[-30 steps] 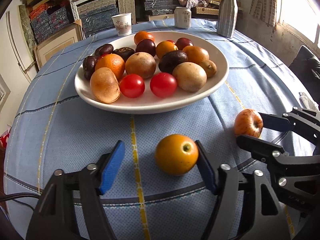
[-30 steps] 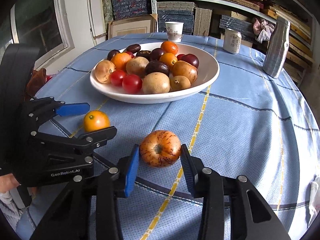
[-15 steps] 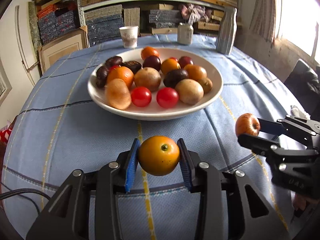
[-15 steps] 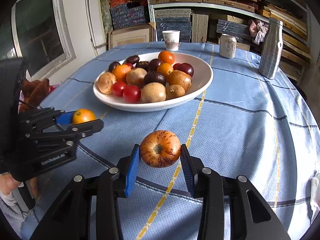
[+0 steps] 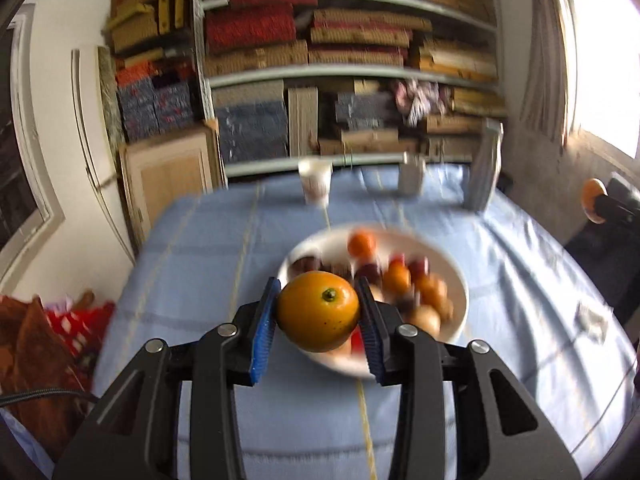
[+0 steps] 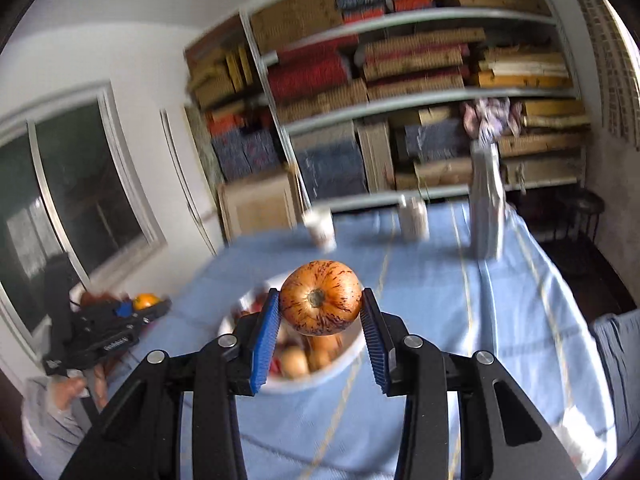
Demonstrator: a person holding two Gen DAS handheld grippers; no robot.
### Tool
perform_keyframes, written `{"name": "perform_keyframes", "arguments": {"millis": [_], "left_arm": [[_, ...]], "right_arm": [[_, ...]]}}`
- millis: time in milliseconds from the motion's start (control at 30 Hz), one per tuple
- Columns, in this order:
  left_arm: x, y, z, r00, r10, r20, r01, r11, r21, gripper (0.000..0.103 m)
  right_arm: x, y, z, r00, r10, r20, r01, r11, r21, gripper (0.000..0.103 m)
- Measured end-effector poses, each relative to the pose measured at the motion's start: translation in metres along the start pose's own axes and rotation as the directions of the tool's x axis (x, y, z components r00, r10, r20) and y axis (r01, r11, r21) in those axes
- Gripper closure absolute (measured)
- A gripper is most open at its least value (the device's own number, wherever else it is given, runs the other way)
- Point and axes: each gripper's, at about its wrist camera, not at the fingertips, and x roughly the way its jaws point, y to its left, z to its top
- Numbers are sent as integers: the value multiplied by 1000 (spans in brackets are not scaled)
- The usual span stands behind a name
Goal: Organize fruits
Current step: 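Carry both fruits onto the white plate and open both tools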
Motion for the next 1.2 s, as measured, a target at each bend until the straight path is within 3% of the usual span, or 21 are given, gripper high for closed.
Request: {"name": "perform_keyframes", "arguments": {"millis": [167, 300, 667, 933, 1200], "left_arm": [[6, -2, 55, 998, 9, 66, -8, 1000, -21, 66], [42, -7, 68, 999, -7, 52, 10, 999, -51, 66], [195, -22, 35, 990, -24, -141, 13, 997, -81, 66], [247, -25, 26, 976, 1, -216, -11, 999, -43, 66], [260, -23, 25, 967, 30, -255, -38, 999, -25, 66]], "right_arm": [[8, 12, 44, 996, 28, 83, -28, 1000, -10, 62], [48, 12, 52, 996, 40, 77, -41, 999, 16, 62], [189, -16, 8, 992, 2, -130, 9, 996, 86, 62], [251, -11, -20, 964, -49, -261, 51, 999, 1, 62], [278, -4, -33, 934, -93, -344, 71, 995, -75, 62]]}}
